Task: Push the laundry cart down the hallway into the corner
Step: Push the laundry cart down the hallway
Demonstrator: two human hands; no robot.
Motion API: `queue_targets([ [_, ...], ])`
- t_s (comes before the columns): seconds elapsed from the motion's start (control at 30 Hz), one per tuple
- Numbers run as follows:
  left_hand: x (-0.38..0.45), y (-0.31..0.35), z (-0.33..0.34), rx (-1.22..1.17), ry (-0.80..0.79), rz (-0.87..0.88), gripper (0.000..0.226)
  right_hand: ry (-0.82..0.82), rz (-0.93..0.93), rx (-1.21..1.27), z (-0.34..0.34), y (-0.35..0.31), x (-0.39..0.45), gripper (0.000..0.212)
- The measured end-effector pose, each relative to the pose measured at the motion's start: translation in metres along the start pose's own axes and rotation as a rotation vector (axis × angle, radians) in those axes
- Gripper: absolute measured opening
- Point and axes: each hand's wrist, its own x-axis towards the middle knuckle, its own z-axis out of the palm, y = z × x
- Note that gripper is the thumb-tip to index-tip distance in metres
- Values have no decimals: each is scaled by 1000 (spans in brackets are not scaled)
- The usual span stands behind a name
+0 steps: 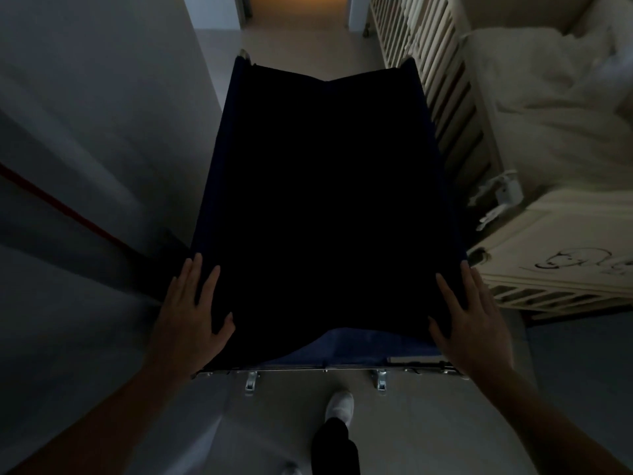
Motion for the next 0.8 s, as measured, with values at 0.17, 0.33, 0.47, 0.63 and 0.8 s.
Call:
queue_targets([
  [0.17,40,1,5,14,10,-18,76,12,-23,-1,2,11,50,76],
  [0.33,80,2,8,6,31,-21,74,17,-55,-12,8,23,98,78],
  [0.47,110,1,9,8,34,-30,73,28,-52,-18,10,29,135,86],
  [0.63,147,-4,12,5,36,-45,74,14,-65,-1,13,35,177,79],
  [0.8,188,-12,17,13,17,-61,74,14,-89,14,16,41,225,73],
])
